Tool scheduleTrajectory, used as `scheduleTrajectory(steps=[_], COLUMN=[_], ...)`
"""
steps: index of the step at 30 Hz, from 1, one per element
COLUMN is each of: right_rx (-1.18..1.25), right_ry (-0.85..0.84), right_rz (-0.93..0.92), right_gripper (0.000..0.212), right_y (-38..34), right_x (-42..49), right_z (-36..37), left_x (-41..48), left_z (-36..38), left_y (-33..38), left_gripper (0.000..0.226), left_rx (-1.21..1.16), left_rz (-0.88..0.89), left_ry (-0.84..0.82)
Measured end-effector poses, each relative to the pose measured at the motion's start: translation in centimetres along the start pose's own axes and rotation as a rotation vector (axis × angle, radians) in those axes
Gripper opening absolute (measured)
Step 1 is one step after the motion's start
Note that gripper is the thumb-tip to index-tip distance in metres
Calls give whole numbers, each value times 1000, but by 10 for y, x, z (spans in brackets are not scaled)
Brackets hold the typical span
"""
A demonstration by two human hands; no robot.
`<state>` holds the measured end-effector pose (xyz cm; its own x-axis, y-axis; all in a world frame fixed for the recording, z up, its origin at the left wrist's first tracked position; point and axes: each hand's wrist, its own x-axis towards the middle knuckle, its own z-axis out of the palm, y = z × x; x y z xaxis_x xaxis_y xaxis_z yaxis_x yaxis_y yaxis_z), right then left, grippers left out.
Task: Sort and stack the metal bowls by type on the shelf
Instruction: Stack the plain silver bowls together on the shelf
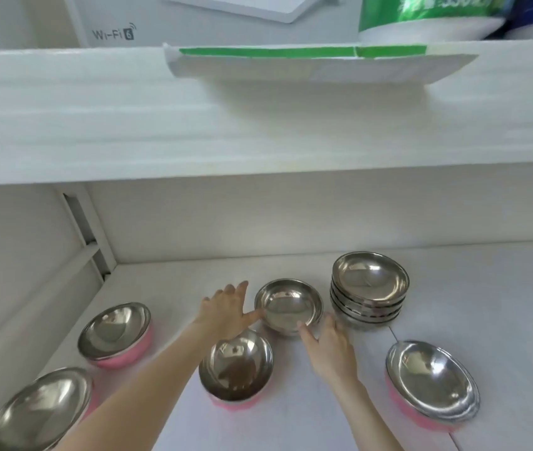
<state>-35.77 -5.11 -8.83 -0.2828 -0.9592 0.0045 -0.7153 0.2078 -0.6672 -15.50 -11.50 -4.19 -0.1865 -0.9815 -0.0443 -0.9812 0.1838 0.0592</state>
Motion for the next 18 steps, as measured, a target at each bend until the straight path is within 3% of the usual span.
scheduleTrajectory(steps=[5,11,18], right_rx=[156,334,459], right_ry=[-59,-78,-143], right_rz=[84,50,43], right_gripper=[49,35,29], right_y=[8,5,-10], right_x=[33,57,58], right_z=[17,25,28], left_x=[39,57,38], left_z=[24,33,20], left_y=[-7,-8,-13], left_gripper=[92,64,52], left_rx=[-381,-784,-1089], left_rz=[28,57,12], left_ry=[-265,-421,-377])
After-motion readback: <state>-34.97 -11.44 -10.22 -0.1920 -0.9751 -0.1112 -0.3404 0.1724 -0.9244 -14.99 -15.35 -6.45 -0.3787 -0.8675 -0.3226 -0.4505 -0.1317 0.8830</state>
